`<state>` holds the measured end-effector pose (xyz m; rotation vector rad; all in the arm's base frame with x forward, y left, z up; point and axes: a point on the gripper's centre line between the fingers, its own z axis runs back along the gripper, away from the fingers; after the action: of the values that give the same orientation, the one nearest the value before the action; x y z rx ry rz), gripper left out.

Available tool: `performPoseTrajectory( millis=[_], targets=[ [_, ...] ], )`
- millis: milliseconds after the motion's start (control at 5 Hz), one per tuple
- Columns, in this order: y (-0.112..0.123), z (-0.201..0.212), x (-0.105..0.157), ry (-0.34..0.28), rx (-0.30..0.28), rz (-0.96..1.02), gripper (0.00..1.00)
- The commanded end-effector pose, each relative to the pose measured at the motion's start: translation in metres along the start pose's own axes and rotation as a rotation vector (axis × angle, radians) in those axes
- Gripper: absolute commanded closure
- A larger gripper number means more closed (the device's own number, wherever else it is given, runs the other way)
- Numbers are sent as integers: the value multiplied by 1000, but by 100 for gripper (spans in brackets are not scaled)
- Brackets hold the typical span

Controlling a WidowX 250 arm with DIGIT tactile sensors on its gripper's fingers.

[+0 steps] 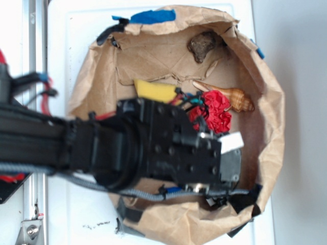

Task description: Grab the plastic pickle.

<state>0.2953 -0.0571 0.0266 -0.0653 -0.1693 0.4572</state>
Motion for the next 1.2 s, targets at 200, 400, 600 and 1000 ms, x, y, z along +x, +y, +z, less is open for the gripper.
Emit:
performPoseTrajectory(
  millis=[200,400,600,1000],
  targets=[
    [19,36,9,48,-72,-68,100],
    [60,74,30,48,-146,-93,100],
    [76,99,39,97,-135,-216,100],
    [75,143,43,168,-156,-384,100]
  ],
)
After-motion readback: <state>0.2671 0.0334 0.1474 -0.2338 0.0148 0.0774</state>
